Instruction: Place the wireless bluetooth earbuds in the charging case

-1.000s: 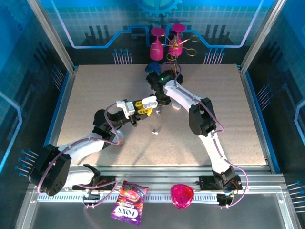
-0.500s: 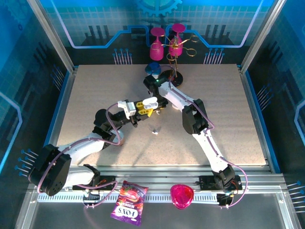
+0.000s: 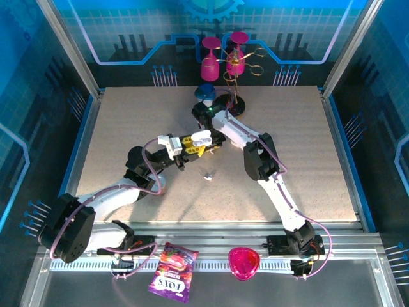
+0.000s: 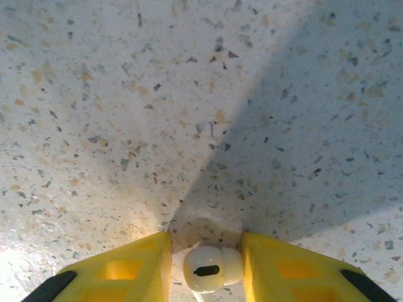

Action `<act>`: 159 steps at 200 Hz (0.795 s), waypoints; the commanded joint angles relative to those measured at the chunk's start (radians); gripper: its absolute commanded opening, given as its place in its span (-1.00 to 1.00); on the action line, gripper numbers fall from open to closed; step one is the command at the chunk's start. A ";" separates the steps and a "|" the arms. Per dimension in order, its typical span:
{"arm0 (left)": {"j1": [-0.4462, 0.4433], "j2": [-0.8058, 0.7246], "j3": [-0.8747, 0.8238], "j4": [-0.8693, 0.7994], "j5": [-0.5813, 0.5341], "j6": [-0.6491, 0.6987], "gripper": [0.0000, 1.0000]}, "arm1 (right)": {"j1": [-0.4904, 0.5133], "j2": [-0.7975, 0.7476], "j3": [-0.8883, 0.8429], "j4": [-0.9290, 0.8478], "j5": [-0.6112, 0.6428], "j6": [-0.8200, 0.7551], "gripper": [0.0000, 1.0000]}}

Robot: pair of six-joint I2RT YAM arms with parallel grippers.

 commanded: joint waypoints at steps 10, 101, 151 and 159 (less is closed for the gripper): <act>-0.008 0.007 0.023 0.026 0.003 0.011 -1.00 | 0.015 0.004 -0.027 -0.050 -0.021 -0.007 -0.42; -0.009 0.025 0.037 0.029 0.005 0.011 -1.00 | 0.009 -0.034 -0.077 -0.035 -0.029 0.014 -0.38; -0.008 0.026 0.037 0.028 0.005 0.009 -1.00 | 0.007 -0.038 -0.086 -0.037 -0.050 0.021 -0.39; -0.008 0.026 0.037 0.028 0.005 0.009 -1.00 | 0.007 -0.043 -0.090 -0.035 -0.051 0.022 -0.42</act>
